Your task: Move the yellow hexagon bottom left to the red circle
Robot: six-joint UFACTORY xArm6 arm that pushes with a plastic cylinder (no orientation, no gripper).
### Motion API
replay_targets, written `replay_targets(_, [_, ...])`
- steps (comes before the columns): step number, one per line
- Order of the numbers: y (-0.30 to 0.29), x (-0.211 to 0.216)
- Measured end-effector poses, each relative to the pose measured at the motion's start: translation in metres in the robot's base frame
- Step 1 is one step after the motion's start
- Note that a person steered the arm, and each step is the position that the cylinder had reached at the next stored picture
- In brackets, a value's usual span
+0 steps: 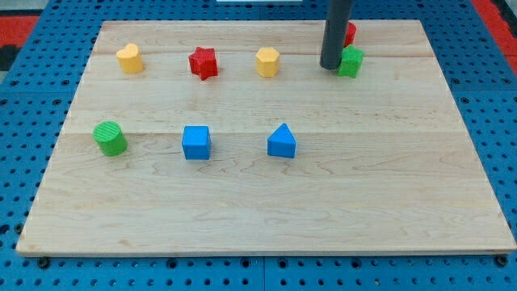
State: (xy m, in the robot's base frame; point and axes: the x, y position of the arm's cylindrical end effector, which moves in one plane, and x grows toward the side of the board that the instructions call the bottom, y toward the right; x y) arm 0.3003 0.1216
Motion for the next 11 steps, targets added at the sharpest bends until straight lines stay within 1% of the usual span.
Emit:
replay_targets(1, [0.017, -0.012])
replay_targets(2, [0.003, -0.028])
replay_targets(3, [-0.02, -0.056])
replay_targets(6, [-0.15, -0.031])
replay_targets(7, [-0.143, 0.001])
replay_targets(8, [-0.085, 0.006])
replay_targets(9, [-0.079, -0.004])
replay_targets(10, [-0.073, -0.024])
replay_targets(11, [-0.053, -0.013])
